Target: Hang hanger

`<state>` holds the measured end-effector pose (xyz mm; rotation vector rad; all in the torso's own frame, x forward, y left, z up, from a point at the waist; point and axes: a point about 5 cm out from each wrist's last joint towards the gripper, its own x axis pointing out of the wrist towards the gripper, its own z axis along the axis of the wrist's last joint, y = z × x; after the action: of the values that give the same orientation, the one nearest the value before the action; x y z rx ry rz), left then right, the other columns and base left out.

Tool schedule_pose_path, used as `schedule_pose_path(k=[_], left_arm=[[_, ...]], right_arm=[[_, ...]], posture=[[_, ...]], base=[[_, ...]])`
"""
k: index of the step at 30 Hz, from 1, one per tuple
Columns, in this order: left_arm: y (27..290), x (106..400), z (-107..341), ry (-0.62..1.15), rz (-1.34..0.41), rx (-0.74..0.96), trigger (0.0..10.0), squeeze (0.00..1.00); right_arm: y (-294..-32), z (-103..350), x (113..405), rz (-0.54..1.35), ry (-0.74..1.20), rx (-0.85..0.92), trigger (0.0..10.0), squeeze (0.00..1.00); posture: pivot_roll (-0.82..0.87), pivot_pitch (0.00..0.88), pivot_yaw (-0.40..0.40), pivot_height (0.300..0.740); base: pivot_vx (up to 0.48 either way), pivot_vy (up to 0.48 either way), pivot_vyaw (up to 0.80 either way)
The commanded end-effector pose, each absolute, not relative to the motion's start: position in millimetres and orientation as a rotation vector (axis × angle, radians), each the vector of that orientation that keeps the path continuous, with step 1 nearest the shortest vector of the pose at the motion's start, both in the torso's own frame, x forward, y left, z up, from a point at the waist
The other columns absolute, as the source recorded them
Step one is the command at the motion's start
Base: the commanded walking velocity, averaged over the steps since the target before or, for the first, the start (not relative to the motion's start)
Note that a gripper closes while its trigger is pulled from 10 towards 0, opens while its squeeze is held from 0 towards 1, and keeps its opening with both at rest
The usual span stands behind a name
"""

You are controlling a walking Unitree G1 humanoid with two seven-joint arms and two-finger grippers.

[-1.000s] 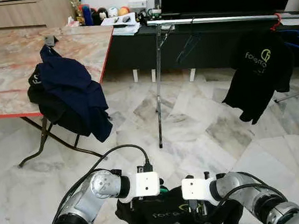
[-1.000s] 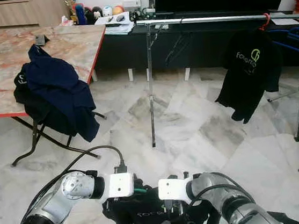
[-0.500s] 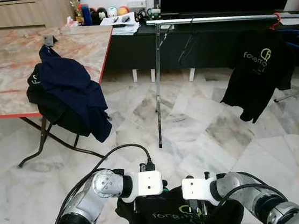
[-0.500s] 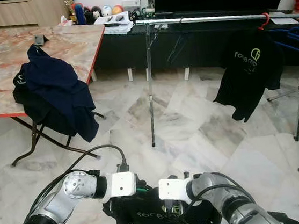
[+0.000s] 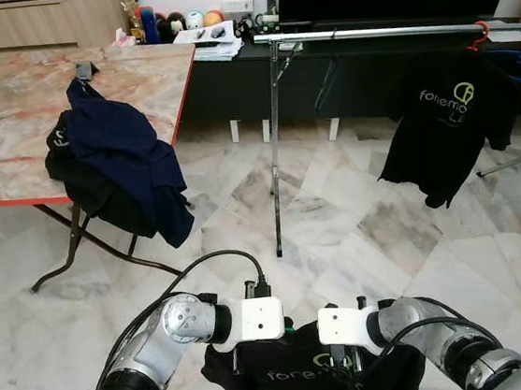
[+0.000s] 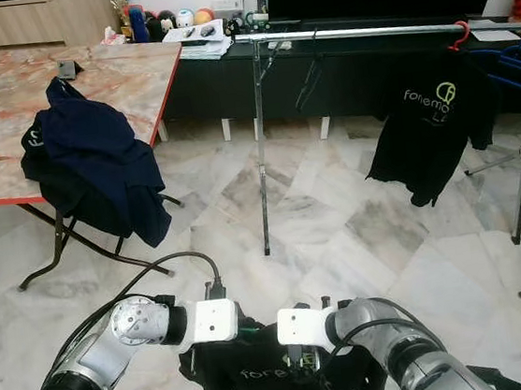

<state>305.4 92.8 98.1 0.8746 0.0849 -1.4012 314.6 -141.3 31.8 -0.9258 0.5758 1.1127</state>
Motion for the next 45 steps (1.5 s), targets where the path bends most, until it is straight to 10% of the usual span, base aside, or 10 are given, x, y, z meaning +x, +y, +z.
schedule_pose_path(k=[1, 22, 23, 24, 25, 45], left_arm=[[93.4, 305.3, 94.9, 0.107, -1.412, 0.895, 0.0, 0.0], [94.6, 304.9, 97.5, 0.104, -1.439, 0.941, 0.0, 0.0], [94.7, 304.6, 97.1, 0.105, -1.441, 0.941, 0.0, 0.0], [94.7, 304.6, 97.1, 0.105, -1.441, 0.941, 0.0, 0.0], [94.7, 304.5, 96.9, 0.106, -1.443, 0.944, 0.0, 0.0], [97.3, 305.2, 89.5, 0.107, -1.415, 1.014, 0.0, 0.0]], right_arm=[[-142.5, 41.2, 322.2, 1.079, 0.54, -0.897, 10.0, 0.0], [-143.0, 37.6, 318.8, 1.086, 0.551, -0.873, 10.0, 0.0], [-142.8, 37.3, 318.5, 1.087, 0.55, -0.871, 10.0, 0.7], [-142.8, 37.3, 318.5, 1.087, 0.55, -0.871, 10.0, 0.7], [-142.6, 36.8, 317.9, 1.09, 0.55, -0.867, 10.0, 1.0], [-147.6, 37.3, 310.6, 1.206, 0.57, -0.814, 10.0, 1.0]], posture=[[0.09, 0.089, -0.052, 0.74], [0.09, 0.088, -0.043, 0.74], [0.09, 0.084, -0.04, 0.74], [0.09, 0.084, -0.04, 0.74], [0.09, 0.082, -0.04, 0.74], [0.08, 0.055, -0.039, 0.74]], base=[[0.0, 0.0, 0.0], [0.0, 0.0, 0.0], [0.0, 0.0, 0.0], [0.0, 0.0, 0.0], [0.0, 0.0, 0.0], [0.0, 0.0, 0.0]])
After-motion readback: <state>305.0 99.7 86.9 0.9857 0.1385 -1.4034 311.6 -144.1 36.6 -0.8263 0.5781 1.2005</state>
